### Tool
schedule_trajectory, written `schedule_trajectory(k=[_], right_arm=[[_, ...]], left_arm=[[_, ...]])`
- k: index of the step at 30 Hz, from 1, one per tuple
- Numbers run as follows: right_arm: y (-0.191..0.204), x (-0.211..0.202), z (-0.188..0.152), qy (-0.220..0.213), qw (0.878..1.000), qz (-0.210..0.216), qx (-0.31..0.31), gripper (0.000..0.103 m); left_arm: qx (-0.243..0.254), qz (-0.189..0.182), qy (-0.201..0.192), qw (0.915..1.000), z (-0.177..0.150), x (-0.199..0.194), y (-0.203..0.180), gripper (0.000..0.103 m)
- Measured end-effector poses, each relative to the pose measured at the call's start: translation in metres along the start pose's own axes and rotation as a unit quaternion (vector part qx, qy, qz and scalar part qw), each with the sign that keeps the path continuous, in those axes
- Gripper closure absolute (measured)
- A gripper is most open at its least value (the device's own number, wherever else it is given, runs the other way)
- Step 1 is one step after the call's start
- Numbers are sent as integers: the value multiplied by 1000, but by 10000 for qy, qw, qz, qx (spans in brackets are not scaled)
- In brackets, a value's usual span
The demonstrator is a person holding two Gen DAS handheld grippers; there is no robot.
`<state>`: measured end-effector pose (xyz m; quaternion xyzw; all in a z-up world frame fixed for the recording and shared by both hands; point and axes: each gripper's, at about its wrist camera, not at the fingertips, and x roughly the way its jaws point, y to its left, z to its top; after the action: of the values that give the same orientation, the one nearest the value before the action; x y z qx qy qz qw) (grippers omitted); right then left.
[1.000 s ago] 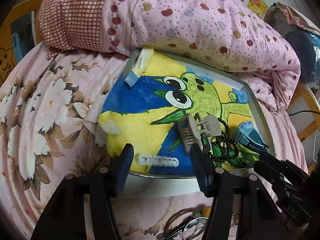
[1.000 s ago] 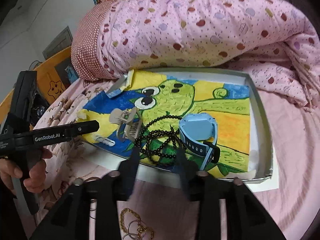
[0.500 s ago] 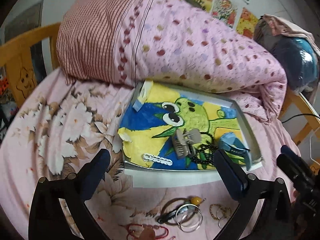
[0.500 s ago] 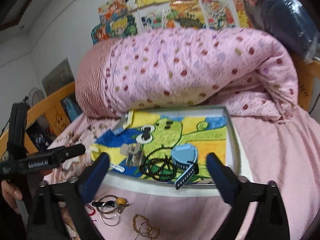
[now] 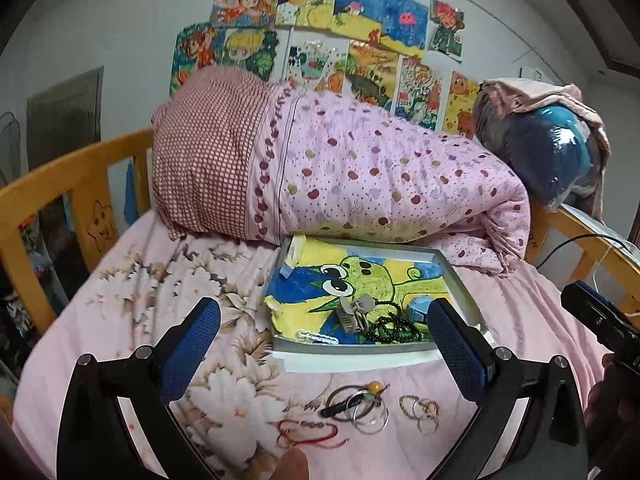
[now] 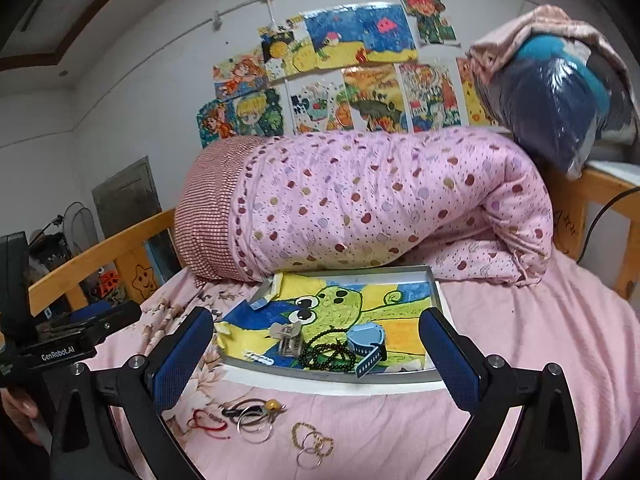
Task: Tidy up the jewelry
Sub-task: 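Open both tools and lift them away from the tray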
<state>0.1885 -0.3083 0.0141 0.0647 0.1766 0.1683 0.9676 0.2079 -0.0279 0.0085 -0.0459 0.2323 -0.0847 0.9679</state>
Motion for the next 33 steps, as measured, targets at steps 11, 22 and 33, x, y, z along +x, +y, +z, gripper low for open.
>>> schedule_trajectory(k=[11, 22, 33], right_arm=[[35, -32, -29, 106, 9980, -6, -623, 0], [45, -21, -56, 653, 9950, -310, -686, 0], [46, -10, -69, 961, 9923, -379, -686, 0]], left_arm=[[171, 92, -76, 9998, -19, -53, -1, 2], [177, 380, 507, 9978, -65, -57, 9, 2], [97, 563, 948, 9939, -82, -45, 18, 2]])
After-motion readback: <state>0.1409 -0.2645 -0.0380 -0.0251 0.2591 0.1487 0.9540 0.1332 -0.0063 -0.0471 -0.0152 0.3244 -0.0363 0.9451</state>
